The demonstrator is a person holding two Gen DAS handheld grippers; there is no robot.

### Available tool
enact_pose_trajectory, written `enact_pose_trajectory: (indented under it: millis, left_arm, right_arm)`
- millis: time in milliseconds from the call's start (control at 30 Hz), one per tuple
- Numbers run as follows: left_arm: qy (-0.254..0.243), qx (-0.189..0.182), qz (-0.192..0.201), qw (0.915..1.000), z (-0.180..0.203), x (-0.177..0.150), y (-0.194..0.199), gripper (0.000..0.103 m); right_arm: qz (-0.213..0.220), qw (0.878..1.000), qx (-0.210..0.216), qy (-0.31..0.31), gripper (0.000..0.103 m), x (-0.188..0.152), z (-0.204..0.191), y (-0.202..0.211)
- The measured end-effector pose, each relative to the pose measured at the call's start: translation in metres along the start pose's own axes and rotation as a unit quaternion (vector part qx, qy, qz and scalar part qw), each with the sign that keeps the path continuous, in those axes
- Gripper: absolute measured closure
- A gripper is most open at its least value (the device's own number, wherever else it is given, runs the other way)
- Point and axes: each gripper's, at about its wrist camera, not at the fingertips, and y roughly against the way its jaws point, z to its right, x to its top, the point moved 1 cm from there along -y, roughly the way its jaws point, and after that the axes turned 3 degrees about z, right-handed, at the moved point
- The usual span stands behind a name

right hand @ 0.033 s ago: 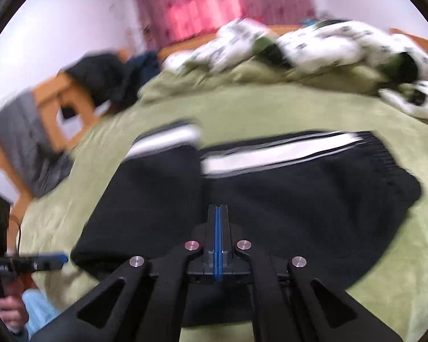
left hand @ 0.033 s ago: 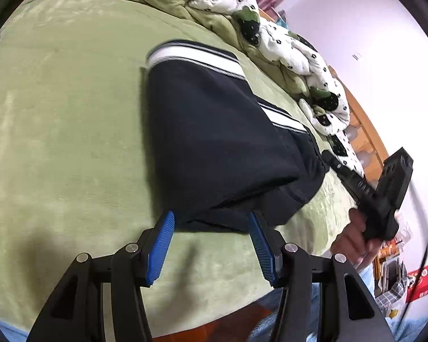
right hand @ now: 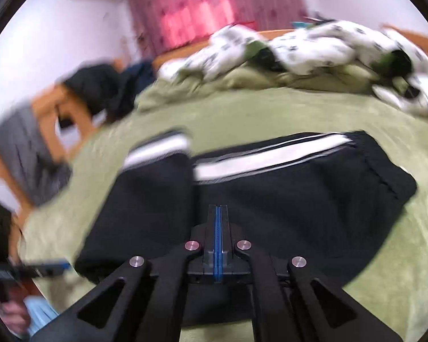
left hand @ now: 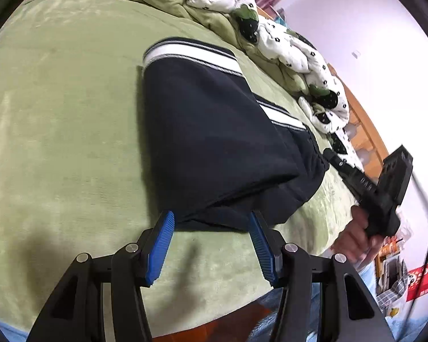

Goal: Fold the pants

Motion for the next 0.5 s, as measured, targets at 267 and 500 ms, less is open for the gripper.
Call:
enact_pose_trajectory:
  millis: [267,500]
  left_arm:
    - [-0.011,0.027,0.0,0.9996,0.007,-0.006,-0.003,0.051]
    - [-0.014,0.04,0.001,0.9991,-0.01,-0.014,0.016,0.051]
  right_arm:
    - [-0.092,0.992,0.064,-0.052,0.096,-0.011,0.02,-0.022]
    - [-0.117,0.985,0.109,-0.066,0.068,-0.025,-0.023,-0.056]
